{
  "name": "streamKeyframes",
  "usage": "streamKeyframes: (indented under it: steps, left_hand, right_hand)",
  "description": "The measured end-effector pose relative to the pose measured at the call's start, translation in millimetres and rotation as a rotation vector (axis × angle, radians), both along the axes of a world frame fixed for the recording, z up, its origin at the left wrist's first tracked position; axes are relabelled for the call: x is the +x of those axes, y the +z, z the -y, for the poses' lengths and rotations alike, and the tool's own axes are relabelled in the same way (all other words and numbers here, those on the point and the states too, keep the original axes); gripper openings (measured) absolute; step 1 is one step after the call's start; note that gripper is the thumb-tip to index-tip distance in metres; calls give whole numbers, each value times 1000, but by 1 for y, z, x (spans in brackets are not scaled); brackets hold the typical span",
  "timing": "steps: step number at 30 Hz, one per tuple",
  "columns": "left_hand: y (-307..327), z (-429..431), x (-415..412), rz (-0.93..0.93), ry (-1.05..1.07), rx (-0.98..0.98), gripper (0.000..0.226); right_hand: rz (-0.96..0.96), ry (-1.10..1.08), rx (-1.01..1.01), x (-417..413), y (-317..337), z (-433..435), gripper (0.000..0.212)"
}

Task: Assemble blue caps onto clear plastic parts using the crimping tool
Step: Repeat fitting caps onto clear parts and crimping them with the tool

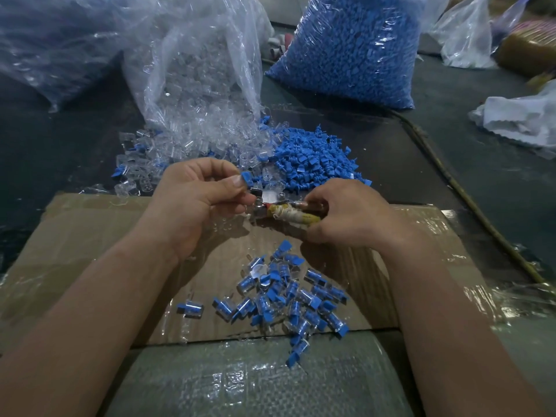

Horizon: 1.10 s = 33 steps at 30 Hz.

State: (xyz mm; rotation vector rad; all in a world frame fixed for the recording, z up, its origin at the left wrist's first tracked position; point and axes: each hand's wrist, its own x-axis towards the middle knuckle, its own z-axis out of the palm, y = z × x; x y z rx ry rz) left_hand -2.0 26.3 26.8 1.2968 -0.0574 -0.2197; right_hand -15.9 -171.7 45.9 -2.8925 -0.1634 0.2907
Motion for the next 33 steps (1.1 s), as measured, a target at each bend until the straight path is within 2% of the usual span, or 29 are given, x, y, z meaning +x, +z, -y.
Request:
streamKeyframes:
  steps: [3, 8, 15, 19, 33]
  left_hand:
    - [-1, -1, 2, 1, 20, -15, 16]
    - [-3, -2, 4, 39, 61, -34, 12]
    - [-5, -1, 5, 62, 112, -58, 9]
    - [-5, 1, 4, 81, 136, -68, 8]
    - [-3, 4, 2, 97, 178, -70, 8]
  right_hand:
    - [55, 15, -65, -1, -2, -5, 8]
    - [156, -17, -5, -1, 1, -3, 16]
    - [313, -11, 94, -2, 2, -4, 14]
    - [310, 10, 114, -4, 1, -10, 25]
    - [207, 52, 220, -5, -3, -18, 19]
